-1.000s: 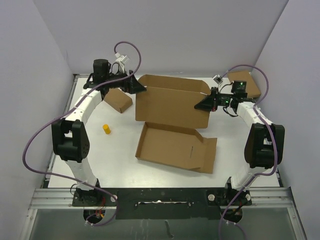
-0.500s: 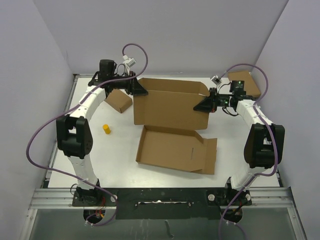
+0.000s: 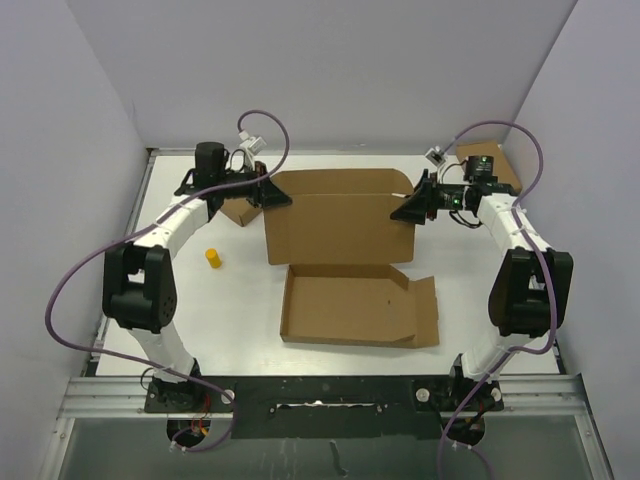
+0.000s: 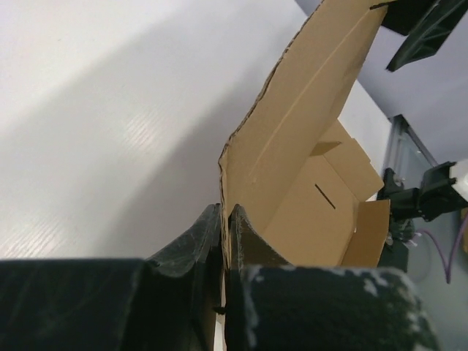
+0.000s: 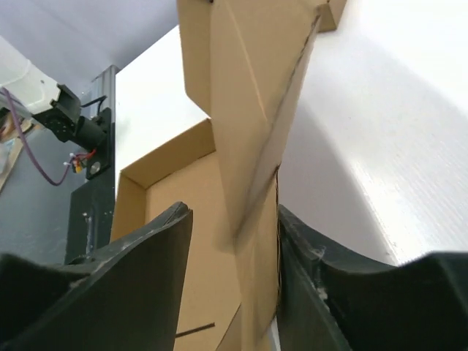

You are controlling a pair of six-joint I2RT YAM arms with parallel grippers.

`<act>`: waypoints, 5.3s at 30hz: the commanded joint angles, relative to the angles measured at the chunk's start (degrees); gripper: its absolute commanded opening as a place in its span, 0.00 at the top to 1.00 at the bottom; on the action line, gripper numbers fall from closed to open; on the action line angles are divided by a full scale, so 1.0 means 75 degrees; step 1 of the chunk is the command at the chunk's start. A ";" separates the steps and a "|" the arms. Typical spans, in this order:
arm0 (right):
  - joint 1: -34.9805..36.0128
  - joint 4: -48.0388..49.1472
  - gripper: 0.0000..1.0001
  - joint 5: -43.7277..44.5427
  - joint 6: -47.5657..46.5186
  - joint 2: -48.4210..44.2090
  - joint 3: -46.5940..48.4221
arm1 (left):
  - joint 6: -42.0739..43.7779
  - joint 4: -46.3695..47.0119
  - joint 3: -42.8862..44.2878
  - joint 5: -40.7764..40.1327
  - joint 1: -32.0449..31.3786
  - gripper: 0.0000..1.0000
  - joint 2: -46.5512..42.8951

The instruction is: Fold the paper box

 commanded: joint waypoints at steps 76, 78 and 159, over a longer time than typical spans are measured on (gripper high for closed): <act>0.1278 -0.0846 0.96 0.6289 -0.2129 0.0747 -0.0627 | -0.0368 0.4300 -0.3598 -0.2084 0.0226 1.00 -0.3165; 0.1419 -0.0872 0.95 0.6107 -0.2276 0.0747 -0.0597 | -0.0435 0.4344 -0.3598 -0.2030 0.0223 1.00 -0.3111; -0.0765 -0.0319 0.36 0.4343 -0.1748 0.1942 0.1030 | -0.0786 0.4810 -0.3638 -0.1581 0.0259 1.00 -0.2778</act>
